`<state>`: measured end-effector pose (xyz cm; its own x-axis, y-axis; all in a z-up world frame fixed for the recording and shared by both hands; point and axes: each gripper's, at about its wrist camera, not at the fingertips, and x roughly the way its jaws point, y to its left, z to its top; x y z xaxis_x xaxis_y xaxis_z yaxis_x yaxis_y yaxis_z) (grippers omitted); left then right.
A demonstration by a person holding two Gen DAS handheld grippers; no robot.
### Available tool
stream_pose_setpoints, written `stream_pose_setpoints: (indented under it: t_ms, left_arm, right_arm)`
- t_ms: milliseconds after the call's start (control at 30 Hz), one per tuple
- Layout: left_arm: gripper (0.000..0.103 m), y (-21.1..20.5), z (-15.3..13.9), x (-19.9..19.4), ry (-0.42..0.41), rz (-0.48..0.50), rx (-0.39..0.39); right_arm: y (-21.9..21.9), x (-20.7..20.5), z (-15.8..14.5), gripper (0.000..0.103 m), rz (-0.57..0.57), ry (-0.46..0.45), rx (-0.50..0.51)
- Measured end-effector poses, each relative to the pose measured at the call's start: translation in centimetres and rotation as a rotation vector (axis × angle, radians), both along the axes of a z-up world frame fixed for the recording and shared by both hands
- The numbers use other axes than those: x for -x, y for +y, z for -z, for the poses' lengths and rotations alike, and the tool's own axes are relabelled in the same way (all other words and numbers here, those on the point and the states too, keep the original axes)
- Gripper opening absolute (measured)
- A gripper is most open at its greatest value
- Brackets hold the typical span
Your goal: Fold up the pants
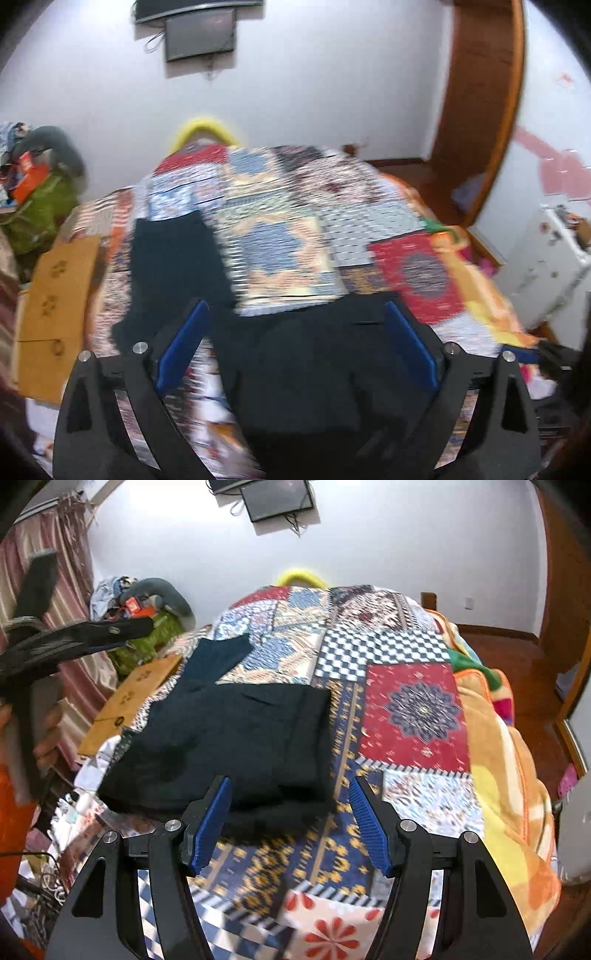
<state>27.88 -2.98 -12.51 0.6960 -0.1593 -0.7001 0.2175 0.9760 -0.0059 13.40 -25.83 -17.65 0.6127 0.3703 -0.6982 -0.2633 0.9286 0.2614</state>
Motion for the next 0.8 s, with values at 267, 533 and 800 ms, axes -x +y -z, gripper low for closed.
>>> stream_pose_setpoints:
  t_ms: [267, 533, 800]
  left_arm:
    - [0.096, 3.2, 7.7, -6.4, 0.174, -0.028, -0.195]
    - [0.103, 1.0, 14.1, -8.1, 0.178, 0.047, -0.369]
    - [0.103, 4.1, 13.7, -4.4, 0.217, 0.005, -0.312]
  right_arm:
    - [2.8, -1.2, 2.8, 0.065, -0.022, 0.072, 0.000]
    - [2.2, -2.2, 4.3, 0.066, -0.018, 0.092, 0.006]
    - [1.9, -3.9, 4.6, 0.066, -0.027, 0.074, 0.065]
